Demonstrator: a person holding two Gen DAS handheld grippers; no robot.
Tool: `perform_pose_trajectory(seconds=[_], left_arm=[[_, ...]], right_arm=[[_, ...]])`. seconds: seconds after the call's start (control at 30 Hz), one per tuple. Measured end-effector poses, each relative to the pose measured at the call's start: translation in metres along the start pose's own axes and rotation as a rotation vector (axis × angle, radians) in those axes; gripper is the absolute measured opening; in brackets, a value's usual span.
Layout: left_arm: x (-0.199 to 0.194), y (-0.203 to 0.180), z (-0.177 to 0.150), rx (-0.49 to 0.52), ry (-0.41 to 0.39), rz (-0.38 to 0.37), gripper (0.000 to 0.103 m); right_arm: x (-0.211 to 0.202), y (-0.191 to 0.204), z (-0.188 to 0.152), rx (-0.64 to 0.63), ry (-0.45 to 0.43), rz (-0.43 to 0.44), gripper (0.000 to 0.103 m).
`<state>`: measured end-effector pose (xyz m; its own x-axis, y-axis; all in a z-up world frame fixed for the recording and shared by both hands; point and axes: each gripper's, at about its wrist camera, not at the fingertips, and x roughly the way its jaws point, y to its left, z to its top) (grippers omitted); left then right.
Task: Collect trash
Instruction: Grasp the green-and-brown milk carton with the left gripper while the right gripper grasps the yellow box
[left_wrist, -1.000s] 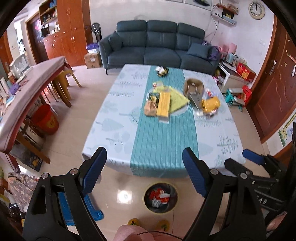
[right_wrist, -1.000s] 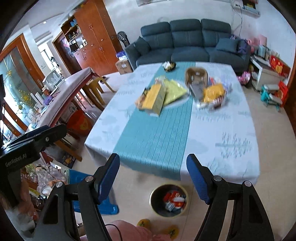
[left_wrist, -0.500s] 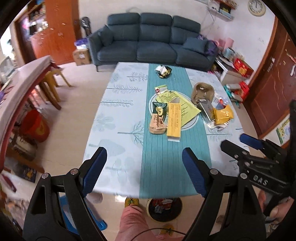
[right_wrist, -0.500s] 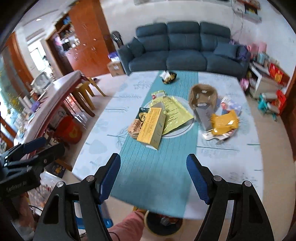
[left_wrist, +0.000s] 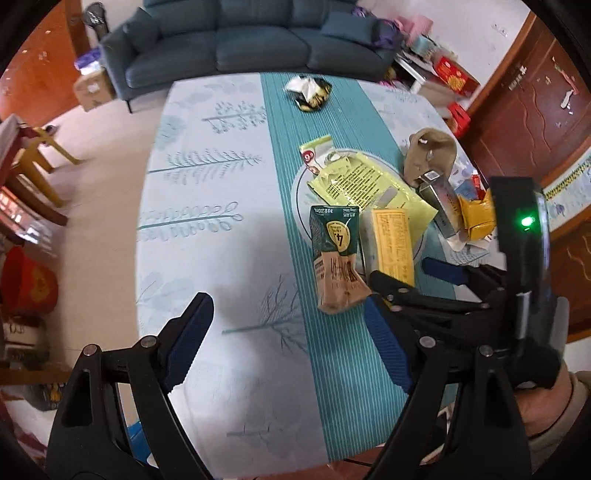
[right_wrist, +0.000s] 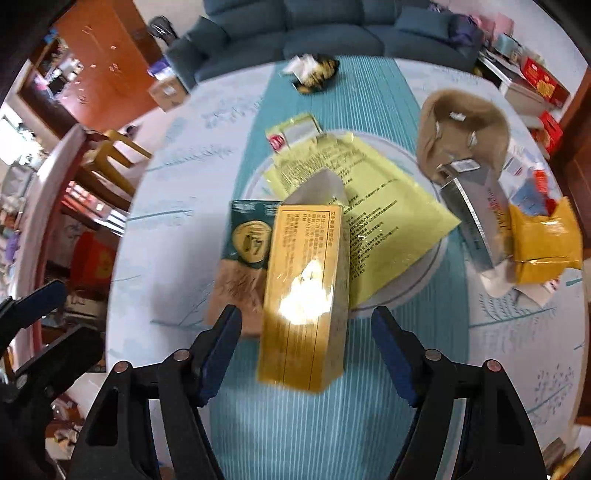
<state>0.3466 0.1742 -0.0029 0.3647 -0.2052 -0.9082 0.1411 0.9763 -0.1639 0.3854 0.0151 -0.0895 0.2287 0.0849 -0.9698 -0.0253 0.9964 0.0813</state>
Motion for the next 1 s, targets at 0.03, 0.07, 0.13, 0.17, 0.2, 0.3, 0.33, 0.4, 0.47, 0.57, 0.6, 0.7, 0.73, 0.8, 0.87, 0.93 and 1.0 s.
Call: perform_pose_trajectory(seconds=[0.03, 0.07, 0.13, 0.17, 0.2, 0.3, 0.33, 0.4, 0.47, 0.57, 0.6, 0.7, 0.73, 0.8, 0.87, 0.93, 1.0], left_arm=[[0.007, -0.001, 0.003, 0.008, 0.011, -0.010, 0.081], [0.015, -0.001, 0.006, 0.015, 0.024, -0.018, 0.081], [0.031, -0.003, 0.014, 0.027, 0.052, -0.039, 0.081], [0.041, -0.004, 0.019, 0.032, 0.069, -0.053, 0.081], [0.046, -0.005, 0.020, 0.035, 0.080, -0.063, 0.081], [0.066, -0.012, 0.028, 0.043, 0.124, -0.100, 0.081], [0.075, -0.014, 0.030, 0.042, 0.141, -0.112, 0.081], [0.091, -0.019, 0.033, 0.038, 0.177, -0.128, 0.081], [0.102, -0.025, 0.035, 0.035, 0.203, -0.133, 0.081], [0.120, -0.031, 0.039, 0.030, 0.237, -0.140, 0.081], [0.125, -0.034, 0.039, 0.031, 0.243, -0.140, 0.081], [0.136, -0.041, 0.040, 0.039, 0.247, -0.123, 0.080], [0.139, -0.043, 0.040, 0.040, 0.247, -0.116, 0.073], [0.146, -0.046, 0.040, 0.041, 0.265, -0.111, 0.054], [0.146, -0.049, 0.039, 0.052, 0.241, -0.090, 0.038], [0.147, -0.052, 0.037, 0.064, 0.241, -0.084, 0.039], [0.144, -0.053, 0.036, 0.060, 0.230, -0.082, 0.038]], right_arm=[[0.008, 0.000, 0.003, 0.006, 0.016, -0.010, 0.060], [0.016, -0.001, 0.005, 0.014, 0.032, -0.018, 0.056], [0.024, -0.004, 0.007, 0.024, 0.045, -0.046, 0.044], [0.026, -0.006, 0.007, 0.028, 0.038, -0.064, 0.041], [0.027, -0.008, 0.007, 0.036, 0.033, -0.062, 0.041], [0.025, -0.018, 0.001, 0.076, 0.018, -0.058, 0.040], [0.024, -0.022, -0.001, 0.091, 0.014, -0.059, 0.040], [0.022, -0.031, -0.004, 0.124, 0.009, -0.055, 0.039], [0.021, -0.039, -0.009, 0.155, 0.001, -0.054, 0.039], [0.016, -0.048, -0.016, 0.188, -0.004, -0.056, 0.039], [0.013, -0.051, -0.019, 0.195, -0.005, -0.055, 0.039], [0.007, -0.059, -0.028, 0.219, -0.011, -0.054, 0.039], [0.004, -0.061, -0.029, 0.224, -0.013, -0.052, 0.039], [0.000, -0.065, -0.033, 0.228, -0.017, -0.050, 0.039], [-0.003, -0.068, -0.035, 0.234, -0.024, -0.046, 0.039], [-0.007, -0.070, -0.037, 0.241, -0.027, -0.037, 0.039], [-0.011, -0.072, -0.037, 0.245, -0.035, -0.028, 0.039]])
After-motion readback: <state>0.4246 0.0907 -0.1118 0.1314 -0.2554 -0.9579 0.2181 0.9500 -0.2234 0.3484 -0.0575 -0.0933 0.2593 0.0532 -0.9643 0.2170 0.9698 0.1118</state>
